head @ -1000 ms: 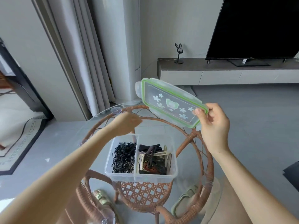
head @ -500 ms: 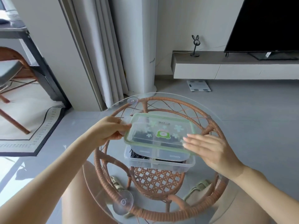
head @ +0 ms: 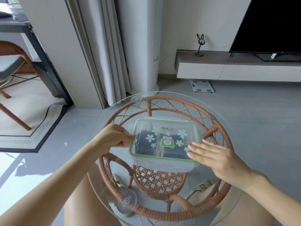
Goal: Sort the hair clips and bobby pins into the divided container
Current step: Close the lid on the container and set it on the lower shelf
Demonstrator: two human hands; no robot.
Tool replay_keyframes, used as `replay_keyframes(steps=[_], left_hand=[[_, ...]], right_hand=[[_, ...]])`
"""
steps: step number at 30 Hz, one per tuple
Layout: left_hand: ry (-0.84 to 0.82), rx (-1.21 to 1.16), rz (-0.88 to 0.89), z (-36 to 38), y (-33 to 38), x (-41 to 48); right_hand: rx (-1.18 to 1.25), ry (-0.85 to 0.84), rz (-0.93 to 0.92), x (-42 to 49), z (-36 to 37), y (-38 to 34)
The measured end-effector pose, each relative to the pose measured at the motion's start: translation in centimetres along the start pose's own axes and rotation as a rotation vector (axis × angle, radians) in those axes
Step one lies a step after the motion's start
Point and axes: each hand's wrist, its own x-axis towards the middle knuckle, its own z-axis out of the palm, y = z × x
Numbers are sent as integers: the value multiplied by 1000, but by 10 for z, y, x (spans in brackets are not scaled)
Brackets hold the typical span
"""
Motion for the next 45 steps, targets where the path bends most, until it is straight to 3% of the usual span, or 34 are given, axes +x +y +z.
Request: replay_keyframes(steps=[14,18,22,26,29,32,37,45], left_hand=[[-53,95,-51,-2,7,-3],[-61,138,-77,-4,12,-2],[-73,214,-71,-1,12,-4],[39,484,-9,-3,9,0],[46,961,70,2,7,1],[-121,1154,92,15,5,-2],[-140,1045,219,17,-1,-2],[-148,702,264,14,-22,10]], right_hand=[[84,-25,70,11,-17,-16],[60,132,433,33,-19,-11],[-103,-283,827,52,-13,-6],[-96,-386,878,57,-14,-3],[38,-541,894,62,-15,2],[252,-655,947,66,-19,8],[642,-753,1066,74,-28,19],[1062,-646,1155,65,-15,28]])
